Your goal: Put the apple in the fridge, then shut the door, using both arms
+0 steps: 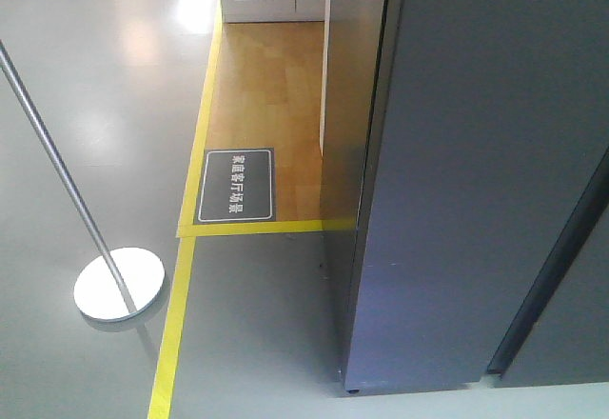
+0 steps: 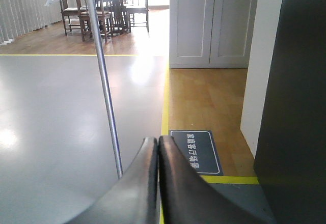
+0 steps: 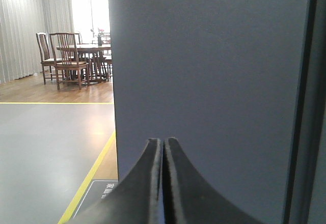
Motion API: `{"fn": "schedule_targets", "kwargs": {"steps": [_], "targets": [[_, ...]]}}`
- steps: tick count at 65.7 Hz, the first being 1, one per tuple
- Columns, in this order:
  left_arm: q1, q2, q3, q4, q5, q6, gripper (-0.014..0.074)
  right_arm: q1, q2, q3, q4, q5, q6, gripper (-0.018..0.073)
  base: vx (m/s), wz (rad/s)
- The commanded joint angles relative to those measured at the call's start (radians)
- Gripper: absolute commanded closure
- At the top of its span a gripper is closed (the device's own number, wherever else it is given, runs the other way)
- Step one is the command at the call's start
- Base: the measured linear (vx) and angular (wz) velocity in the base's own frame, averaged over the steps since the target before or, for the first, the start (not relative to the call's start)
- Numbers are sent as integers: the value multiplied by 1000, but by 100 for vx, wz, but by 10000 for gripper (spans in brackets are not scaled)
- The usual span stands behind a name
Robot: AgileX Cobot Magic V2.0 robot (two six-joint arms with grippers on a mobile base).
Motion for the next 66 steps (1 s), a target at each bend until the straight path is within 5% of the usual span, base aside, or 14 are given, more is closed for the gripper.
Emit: {"fn": "schedule_targets", "kwargs": {"steps": [1,66], "targets": [[-9,-16,-17,0,-68,1,602,-3,-13,-4,-8,-80,-8,562,0,0],[-9,-16,-17,0,-68,1,602,-3,-13,-4,-8,-80,-8,562,0,0]]}}
